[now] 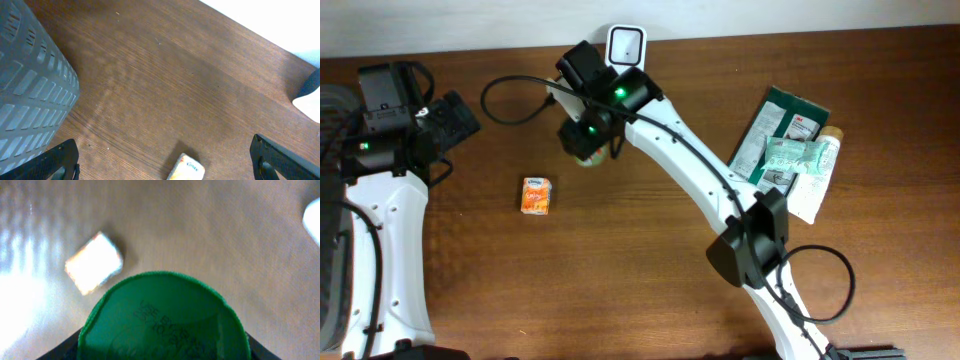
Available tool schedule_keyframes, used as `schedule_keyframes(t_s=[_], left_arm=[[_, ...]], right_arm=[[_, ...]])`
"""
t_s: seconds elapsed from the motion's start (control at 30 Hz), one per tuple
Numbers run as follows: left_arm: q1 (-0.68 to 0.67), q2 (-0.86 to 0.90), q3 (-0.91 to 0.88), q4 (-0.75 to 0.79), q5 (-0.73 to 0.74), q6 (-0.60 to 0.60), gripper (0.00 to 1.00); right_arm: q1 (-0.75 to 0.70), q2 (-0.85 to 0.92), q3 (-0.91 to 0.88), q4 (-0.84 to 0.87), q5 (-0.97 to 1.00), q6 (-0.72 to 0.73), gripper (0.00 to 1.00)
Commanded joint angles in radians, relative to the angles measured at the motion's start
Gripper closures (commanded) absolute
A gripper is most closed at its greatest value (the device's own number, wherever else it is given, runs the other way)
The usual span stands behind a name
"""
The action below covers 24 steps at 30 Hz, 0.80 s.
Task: Scan the item barcode
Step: 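Lift the jar and carry it toward the scanner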
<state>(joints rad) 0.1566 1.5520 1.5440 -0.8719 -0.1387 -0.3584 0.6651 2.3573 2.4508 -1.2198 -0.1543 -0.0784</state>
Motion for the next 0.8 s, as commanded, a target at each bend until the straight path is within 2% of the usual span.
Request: schedule_keyframes(t_s=[0.0, 0.13, 0.27, 0.37, 0.4, 0.5, 0.57, 0.7, 0.77], left_arm=[[-0.001, -0.015, 0.014, 0.002, 0.003, 0.009, 0.01], [-0.001, -0.015, 0.014, 0.002, 0.003, 0.009, 0.01], [-0.001, -0.015, 0.014, 0.002, 0.003, 0.009, 0.01], [-0.001, -0.015, 0.014, 0.002, 0.003, 0.009, 0.01], [-0.001, -0.015, 0.014, 0.002, 0.003, 0.009, 0.01], [-0.001, -0.015, 0.014, 0.002, 0.003, 0.009, 0.01], [-0.001, -0.015, 0.014, 0.002, 0.003, 0.009, 0.01], [-0.001, -0.015, 0.014, 0.002, 0.003, 0.009, 0.01], [-0.001, -0.015, 0.014, 0.002, 0.003, 0.009, 0.01]], right_arm=[[0.0, -0.014, -0.01, -0.108, 0.013, 0.004, 0.45], [0.0, 0.006, -0.14, -0.111, 0.013, 0.008, 0.45], [0.0, 0.006, -0.315, 0.043, 0.01, 0.016, 0.45], [0.0, 0.006, -0.339, 0.056, 0.009, 0.016, 0.43], [0.0, 0.006, -0.339, 0.05, 0.009, 0.016, 0.37], [0.0, 0.006, -0.339, 0.045, 0.009, 0.016, 0.31], [0.0, 0.005, -0.337, 0.043, 0.009, 0.016, 0.24], [0.0, -0.018, -0.201, -0.081, 0.01, 0.016, 0.0], [-0.013, -0.028, -0.064, -0.183, 0.009, 0.015, 0.02]])
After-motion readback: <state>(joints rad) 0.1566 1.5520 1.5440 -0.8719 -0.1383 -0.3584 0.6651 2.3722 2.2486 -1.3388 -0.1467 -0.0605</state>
